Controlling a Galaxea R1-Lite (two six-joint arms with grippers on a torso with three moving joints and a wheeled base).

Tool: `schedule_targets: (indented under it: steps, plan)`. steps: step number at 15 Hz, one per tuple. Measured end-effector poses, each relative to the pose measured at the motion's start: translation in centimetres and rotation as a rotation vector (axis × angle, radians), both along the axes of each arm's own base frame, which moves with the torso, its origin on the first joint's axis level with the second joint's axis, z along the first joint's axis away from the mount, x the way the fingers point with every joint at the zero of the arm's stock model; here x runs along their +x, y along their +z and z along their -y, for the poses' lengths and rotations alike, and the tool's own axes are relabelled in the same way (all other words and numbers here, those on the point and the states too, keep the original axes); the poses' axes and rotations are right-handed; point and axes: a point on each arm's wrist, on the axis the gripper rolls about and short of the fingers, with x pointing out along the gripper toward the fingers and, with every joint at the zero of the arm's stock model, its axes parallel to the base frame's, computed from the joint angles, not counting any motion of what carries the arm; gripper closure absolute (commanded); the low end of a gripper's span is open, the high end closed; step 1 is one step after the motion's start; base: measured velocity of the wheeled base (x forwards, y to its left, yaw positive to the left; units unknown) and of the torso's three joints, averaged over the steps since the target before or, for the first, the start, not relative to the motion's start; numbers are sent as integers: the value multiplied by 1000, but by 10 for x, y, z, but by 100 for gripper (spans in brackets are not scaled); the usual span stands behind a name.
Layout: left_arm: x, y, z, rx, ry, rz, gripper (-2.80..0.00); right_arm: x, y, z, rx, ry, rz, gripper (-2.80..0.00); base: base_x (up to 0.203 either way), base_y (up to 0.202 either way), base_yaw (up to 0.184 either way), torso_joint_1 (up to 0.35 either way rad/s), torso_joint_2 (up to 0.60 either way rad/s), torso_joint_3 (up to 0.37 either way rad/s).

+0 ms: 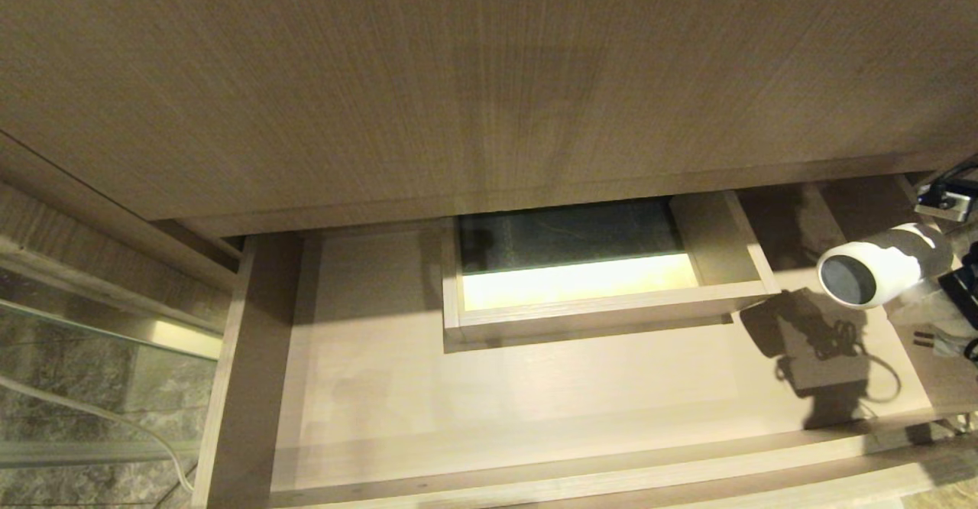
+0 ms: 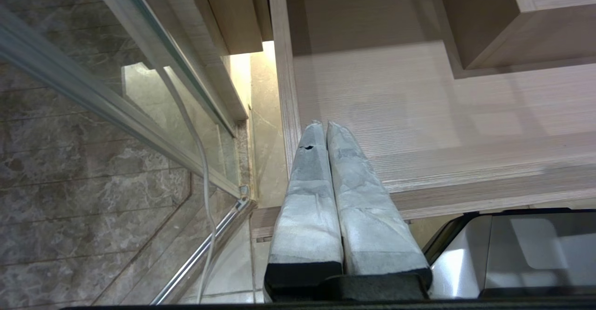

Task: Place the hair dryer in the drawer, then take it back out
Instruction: Put it into the drawer

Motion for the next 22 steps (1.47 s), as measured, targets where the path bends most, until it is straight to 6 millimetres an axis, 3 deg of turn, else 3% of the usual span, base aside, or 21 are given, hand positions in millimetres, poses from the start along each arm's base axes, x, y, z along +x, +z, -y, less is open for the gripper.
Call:
schedule_targets:
  steps: [3, 8, 11, 18, 22]
  plan:
    - [0, 0, 0, 0, 0, 0, 0, 20, -9, 9, 7, 2, -17, 0, 0, 0, 0, 0, 0, 0]
    - [0, 0, 0, 0, 0, 0, 0, 73, -25, 30, -7, 40, 31, 0, 0, 0, 0, 0, 0, 0]
    - [0, 0, 0, 0, 0, 0, 0, 89, -44, 39, 5, 67, 10, 0, 0, 0, 0, 0, 0, 0]
    - [0, 0, 0, 0, 0, 0, 0, 132, -63, 48, 9, 197, 155, 0, 0, 0, 0, 0, 0, 0]
    - [0, 0, 0, 0, 0, 1, 0, 144, -73, 52, 11, 235, 189, 0, 0, 0, 0, 0, 0, 0]
